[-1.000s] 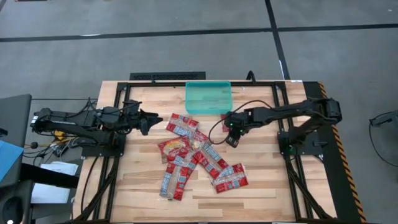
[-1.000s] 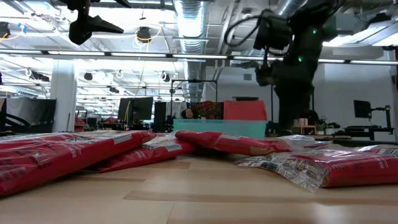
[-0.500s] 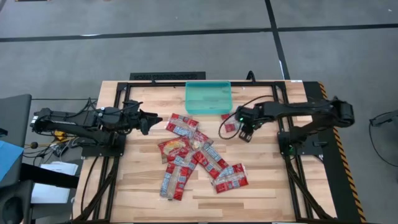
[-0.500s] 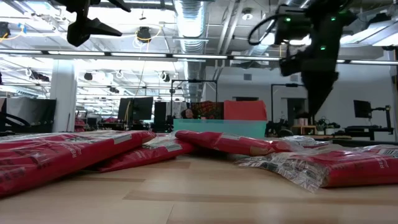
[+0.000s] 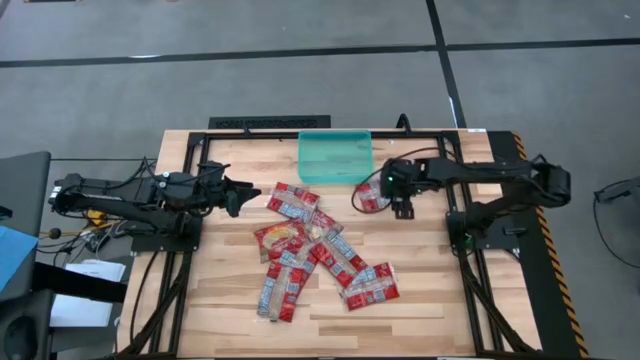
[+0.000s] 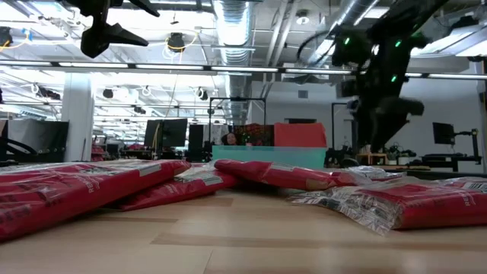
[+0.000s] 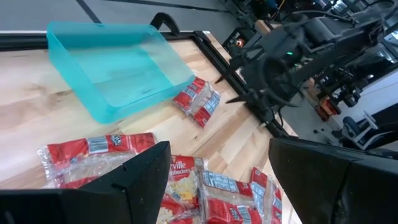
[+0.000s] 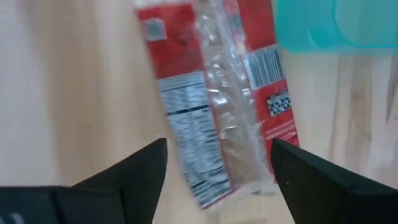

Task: Sort popcorn bags into baskets
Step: Put the red popcorn bag into the green bin

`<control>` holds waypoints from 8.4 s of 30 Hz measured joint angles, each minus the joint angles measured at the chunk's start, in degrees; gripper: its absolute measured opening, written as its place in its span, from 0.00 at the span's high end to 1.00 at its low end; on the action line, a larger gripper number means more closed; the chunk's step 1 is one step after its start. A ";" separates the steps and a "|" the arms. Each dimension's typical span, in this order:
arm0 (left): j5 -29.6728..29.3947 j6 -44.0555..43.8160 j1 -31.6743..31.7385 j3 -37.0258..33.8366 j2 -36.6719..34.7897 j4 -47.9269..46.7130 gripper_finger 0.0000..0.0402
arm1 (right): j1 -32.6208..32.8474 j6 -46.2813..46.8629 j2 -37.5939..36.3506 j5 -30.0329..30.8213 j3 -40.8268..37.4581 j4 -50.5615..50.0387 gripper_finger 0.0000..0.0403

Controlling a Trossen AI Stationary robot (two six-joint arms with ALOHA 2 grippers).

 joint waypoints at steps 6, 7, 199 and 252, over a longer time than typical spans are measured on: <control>-0.24 -0.05 0.00 0.00 0.00 -1.59 0.35 | -4.66 -4.44 7.88 -1.46 0.02 2.64 0.25; -0.27 -0.07 0.00 0.00 -0.02 -1.65 0.35 | -5.18 -4.50 9.14 -1.46 0.02 3.13 0.25; 9.61 8.18 0.00 0.00 8.46 2.20 0.35 | 30.89 45.16 -0.87 -0.50 17.16 1.39 0.99; 24.07 15.19 11.84 0.00 38.27 46.53 0.62 | 14.89 35.89 -1.18 2.71 17.18 24.00 0.95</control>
